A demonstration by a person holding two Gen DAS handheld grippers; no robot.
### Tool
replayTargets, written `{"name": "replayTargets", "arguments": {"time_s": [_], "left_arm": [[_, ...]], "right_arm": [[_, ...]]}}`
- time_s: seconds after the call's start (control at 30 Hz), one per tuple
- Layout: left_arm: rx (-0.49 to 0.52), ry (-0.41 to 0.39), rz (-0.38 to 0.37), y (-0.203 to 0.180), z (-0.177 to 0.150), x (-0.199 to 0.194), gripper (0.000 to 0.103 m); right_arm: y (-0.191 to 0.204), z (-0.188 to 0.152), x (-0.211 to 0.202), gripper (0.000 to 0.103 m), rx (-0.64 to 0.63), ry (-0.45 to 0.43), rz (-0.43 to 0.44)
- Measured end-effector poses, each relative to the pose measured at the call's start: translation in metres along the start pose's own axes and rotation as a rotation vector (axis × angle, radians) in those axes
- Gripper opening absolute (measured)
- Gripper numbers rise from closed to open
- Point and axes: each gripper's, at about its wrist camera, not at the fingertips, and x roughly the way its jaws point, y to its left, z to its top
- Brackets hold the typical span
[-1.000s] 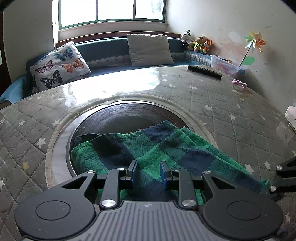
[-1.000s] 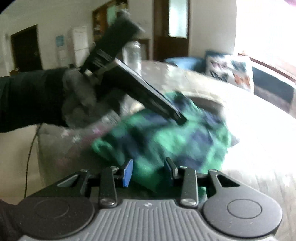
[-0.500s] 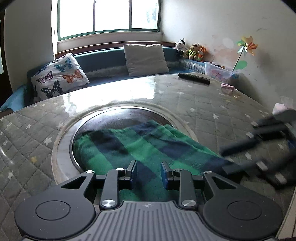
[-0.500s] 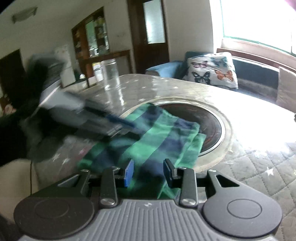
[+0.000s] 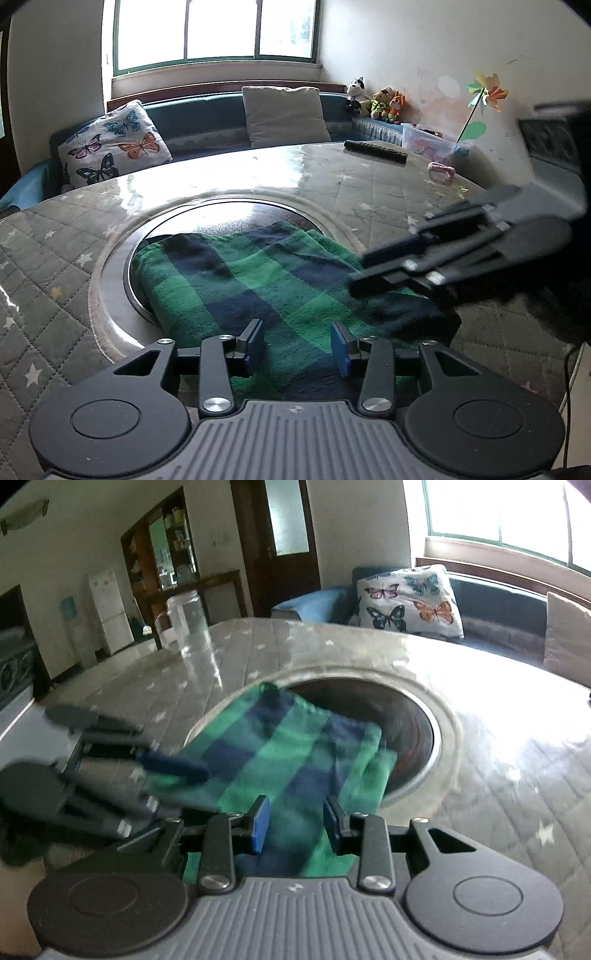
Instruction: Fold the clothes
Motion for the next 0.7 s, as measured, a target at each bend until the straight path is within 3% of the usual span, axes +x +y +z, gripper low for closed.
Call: {"name": "replayTargets", "arguments": {"time_s": [0.13,0.4,0.53,0.7], "left_arm": [[-0.035,-0.014,0.009,0.003,0.001,-0.008,0.049],[-0.169,-0.048,0.082,0.027,0.003,-0.03,0.061],[-0.26,-0.026,0.11,0.041,0.0,-0.031,0.071],[-0.371,0.026,0.133,0.057,-0.005,-0.023,0.072]], "right_arm": [[-0.011,0.004,0.025,0.032,0.036,0.045,-0.011],[-0.022,0.002,0.022,0.037,0.111,0.016,-0.039],[-0.032,0.0,0.02,0.049,0.185,0.013,-0.063],[-0.044,-0.007,0.025,0.054,0.286,0.042,-0.033]]}}
